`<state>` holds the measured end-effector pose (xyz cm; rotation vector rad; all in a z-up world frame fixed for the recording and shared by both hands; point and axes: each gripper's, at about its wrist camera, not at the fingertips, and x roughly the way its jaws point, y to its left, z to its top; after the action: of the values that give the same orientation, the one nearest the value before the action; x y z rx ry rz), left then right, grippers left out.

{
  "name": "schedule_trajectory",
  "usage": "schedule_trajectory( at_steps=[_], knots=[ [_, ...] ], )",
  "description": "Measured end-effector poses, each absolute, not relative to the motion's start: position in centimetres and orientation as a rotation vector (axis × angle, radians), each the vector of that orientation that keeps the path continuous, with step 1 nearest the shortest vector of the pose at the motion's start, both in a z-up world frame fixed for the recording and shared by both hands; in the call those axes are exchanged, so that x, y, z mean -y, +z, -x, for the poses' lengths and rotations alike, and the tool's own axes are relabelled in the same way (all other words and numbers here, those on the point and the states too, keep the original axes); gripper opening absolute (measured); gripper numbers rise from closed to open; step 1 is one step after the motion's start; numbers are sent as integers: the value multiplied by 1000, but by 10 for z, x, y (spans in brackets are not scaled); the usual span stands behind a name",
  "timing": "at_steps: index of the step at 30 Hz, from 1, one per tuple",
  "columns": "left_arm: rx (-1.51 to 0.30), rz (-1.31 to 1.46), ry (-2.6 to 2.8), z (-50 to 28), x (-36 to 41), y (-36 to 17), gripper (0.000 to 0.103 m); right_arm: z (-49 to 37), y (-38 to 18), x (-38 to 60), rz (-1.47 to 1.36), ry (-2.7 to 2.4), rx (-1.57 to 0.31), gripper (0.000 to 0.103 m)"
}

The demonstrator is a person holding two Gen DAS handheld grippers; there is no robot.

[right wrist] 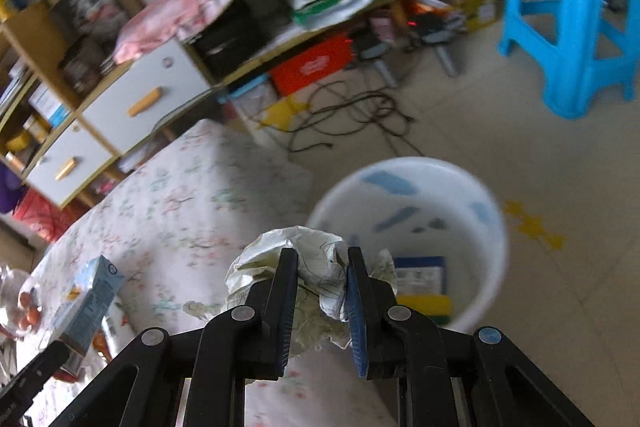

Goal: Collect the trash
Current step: 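Carry the milk carton and white paper to the wastebasket and release both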

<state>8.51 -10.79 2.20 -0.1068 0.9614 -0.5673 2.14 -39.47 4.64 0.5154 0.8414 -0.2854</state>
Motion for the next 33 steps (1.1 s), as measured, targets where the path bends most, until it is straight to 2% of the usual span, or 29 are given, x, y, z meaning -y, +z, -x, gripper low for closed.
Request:
schedule_trajectory(
  at_steps=[11,22,24,26,33],
  knots=[
    [-988,-42,-767,-73,218,4,54,20,39,450,-590,-358,-850,21],
    [-1023,-92,-817,-93,269,-14,55,30,35,472,-663,-384,-843,21],
    [-1032,-70,-849,-98,272,-18,59,30,34,472,-669,-387,-842,21],
    [-1021,-105,-764,-102,271,-18,81,30,34,472,-669,-387,-842,21],
    [-994,-168,-695,-95,252,-12,84,27,33,471,-658,-383,-846,22]
  ],
)
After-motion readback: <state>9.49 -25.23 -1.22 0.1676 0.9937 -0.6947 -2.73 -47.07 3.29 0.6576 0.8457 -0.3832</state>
